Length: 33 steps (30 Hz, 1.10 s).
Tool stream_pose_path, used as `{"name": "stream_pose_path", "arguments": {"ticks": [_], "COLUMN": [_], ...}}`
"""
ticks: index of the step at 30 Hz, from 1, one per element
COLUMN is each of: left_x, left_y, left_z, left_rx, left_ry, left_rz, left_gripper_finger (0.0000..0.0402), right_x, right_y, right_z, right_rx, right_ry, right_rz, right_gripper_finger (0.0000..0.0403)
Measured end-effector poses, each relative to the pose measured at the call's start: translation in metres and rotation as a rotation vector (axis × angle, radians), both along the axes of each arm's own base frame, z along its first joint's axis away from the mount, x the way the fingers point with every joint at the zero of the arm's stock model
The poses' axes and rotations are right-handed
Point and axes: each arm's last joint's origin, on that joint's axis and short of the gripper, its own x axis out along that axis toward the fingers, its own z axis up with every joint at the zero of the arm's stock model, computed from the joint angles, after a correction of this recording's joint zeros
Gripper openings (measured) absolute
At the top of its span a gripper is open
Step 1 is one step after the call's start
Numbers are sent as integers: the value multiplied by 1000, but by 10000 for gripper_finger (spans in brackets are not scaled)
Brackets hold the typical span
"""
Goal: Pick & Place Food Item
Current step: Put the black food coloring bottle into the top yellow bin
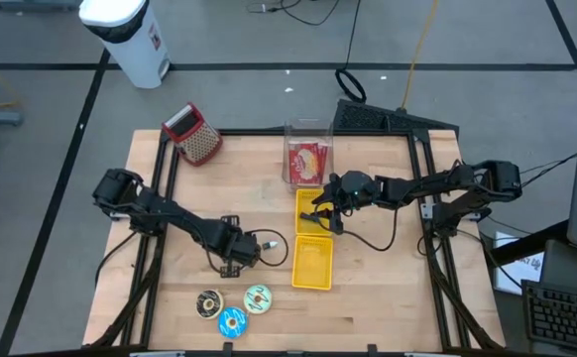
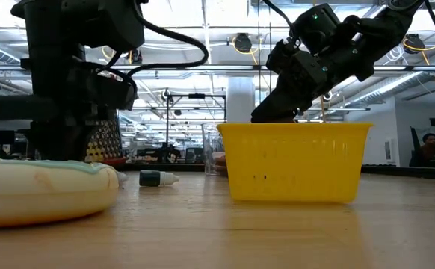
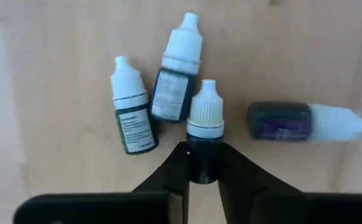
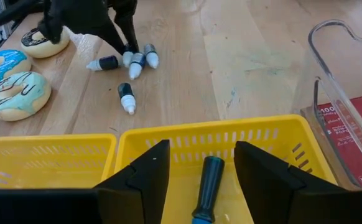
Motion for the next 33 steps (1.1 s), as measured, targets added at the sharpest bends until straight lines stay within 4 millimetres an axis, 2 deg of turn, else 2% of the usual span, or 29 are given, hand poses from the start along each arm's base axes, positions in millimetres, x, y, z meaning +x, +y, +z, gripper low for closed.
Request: {"name": "stream_pose_path", "arguments": {"ticks": [2, 6, 10, 14, 20, 27, 33], "left_x": [-5, 3, 18, 37, 63, 71, 81], "left_y": [5, 3, 0, -5, -9, -9, -7], "left_z": [10, 46, 77, 98, 107, 99, 95], "left_rx": [100, 239, 405, 463, 520, 591, 609], "left_ry": [8, -173, -351, -507, -682, -661, -694], "left_rz": [19, 44, -7, -67, -155, -185, -171], "left_gripper_finger": [50, 55, 55, 53, 53, 52, 52], "right_x": [1, 3, 7, 10, 13, 14, 17], "right_y": [0, 0, 5, 14, 29, 32, 32], "right_z": [1, 7, 13, 20, 29, 35, 30], "right_rx": [-2, 32, 64, 93, 94, 134, 110], "right_ry": [-15, -75, -143, -208, -311, -359, -373], "right_rz": [0, -18, -18, 3, 58, 55, 49], "right_gripper_finger": [167, 167, 167, 167, 169, 205, 241]}}
